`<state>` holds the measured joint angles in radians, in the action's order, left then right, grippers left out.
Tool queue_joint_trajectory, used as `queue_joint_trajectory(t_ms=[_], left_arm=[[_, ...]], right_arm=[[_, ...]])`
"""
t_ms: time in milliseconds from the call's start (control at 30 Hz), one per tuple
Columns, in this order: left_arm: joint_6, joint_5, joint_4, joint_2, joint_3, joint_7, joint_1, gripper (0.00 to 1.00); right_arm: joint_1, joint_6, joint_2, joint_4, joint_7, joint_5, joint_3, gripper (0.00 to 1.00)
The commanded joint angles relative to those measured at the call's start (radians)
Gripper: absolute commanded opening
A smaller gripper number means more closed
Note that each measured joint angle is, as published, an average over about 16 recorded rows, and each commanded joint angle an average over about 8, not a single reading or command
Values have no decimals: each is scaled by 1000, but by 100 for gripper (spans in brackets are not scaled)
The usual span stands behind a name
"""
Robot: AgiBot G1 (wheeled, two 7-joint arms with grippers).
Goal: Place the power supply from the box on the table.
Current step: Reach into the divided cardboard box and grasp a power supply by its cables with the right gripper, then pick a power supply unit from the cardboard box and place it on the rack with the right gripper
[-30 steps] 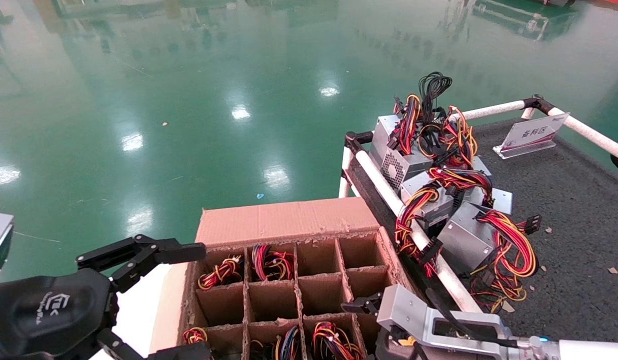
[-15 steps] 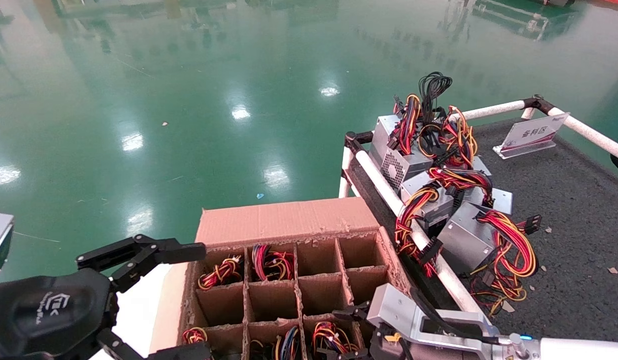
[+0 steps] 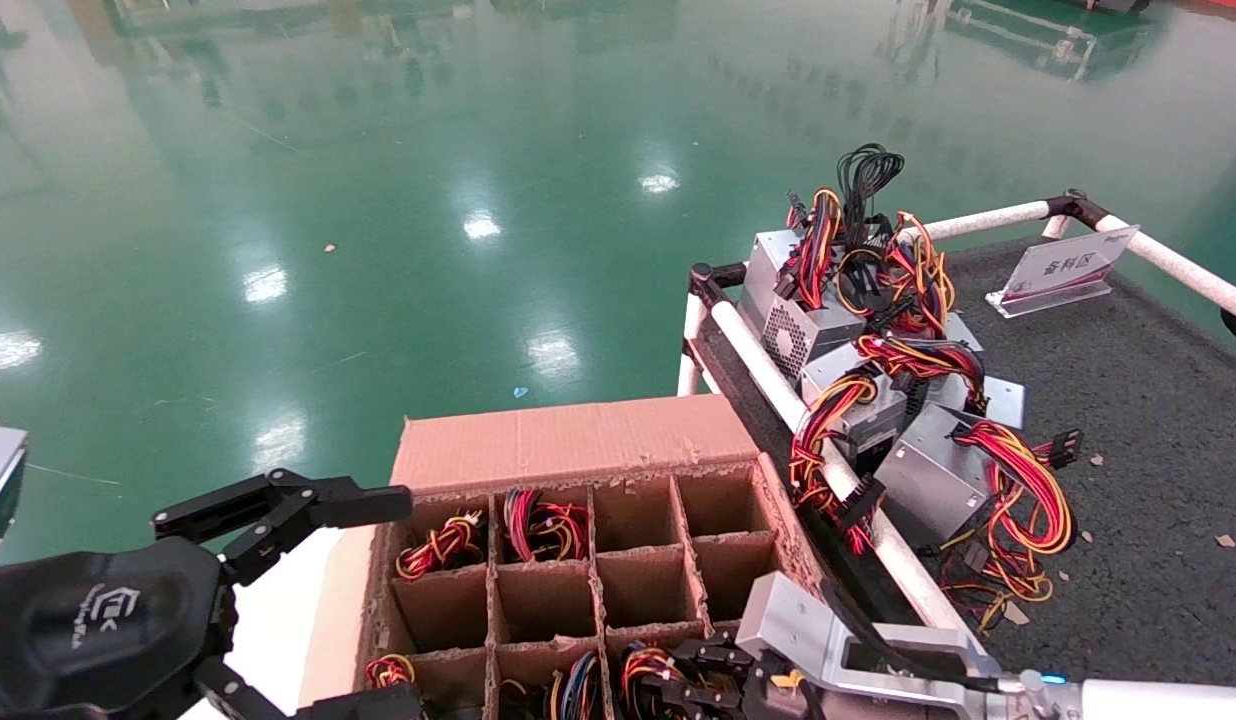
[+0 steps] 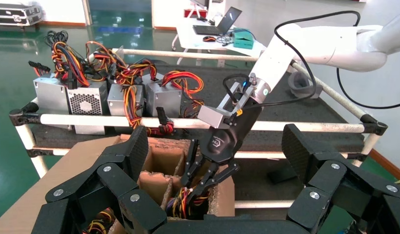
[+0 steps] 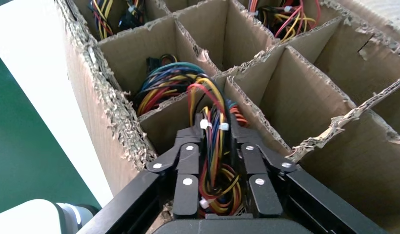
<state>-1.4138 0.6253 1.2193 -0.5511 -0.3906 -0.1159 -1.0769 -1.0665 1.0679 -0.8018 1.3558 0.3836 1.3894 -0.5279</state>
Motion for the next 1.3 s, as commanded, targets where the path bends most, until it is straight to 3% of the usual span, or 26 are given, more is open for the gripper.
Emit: queue_joint_trajectory(t_ms=[33, 267, 500, 667, 800, 1033, 1300], left_arm=[[0, 0, 0, 0, 0, 0, 0, 100], [0, 0, 0, 0, 0, 0, 0, 100], [0, 0, 0, 0, 0, 0, 0, 100], [0, 0, 0, 0, 0, 0, 0, 100], [0, 0, 0, 0, 0, 0, 0, 100], [0, 0, 0, 0, 0, 0, 0, 100], [0, 0, 0, 0, 0, 0, 0, 100]], right_arm=[[-3, 4, 2, 0, 2, -4, 1, 0], [-75, 73, 32, 0, 54, -104, 43, 0], [-223, 131, 66, -8, 184, -226, 107, 0], [-369, 113, 46, -55, 292, -260, 137, 0], [-512, 73, -11, -173, 327, -236, 142, 0], [-799, -70, -172, -583, 230, -125, 133, 0], [-1052, -424, -345, -1072, 81, 2, 118, 0]])
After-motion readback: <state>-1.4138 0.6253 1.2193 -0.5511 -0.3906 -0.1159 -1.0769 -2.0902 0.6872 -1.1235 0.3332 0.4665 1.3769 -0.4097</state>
